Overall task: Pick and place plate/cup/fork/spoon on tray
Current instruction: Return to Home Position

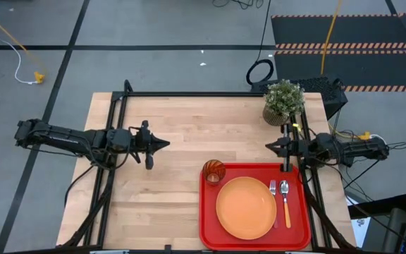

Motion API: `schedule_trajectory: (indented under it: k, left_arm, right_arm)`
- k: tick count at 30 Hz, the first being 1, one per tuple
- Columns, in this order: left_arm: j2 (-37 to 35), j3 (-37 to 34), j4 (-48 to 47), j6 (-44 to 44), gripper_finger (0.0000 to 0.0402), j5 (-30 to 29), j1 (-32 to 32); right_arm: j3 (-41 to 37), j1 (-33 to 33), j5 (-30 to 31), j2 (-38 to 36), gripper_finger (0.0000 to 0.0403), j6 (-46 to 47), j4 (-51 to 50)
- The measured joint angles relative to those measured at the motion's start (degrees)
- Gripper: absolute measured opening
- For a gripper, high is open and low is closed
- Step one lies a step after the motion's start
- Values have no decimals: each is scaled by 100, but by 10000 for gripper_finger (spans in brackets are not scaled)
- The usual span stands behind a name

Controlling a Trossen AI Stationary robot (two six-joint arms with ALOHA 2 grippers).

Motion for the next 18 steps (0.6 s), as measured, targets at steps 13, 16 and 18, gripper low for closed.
schedule_trajectory:
  k: [13,16,18]
  left_arm:
    - [2,5,9,4,5,-2,-2]
    - [2,5,15,33,3,-2,-2]
    - [0,5,15,35,5,-5,-2]
  right_arm:
    - [177,-11,-189,-555,0,508,-1507]
    - [212,-11,-455,-558,0,707,-1983]
    - [213,-11,-572,-554,0,801,-2135]
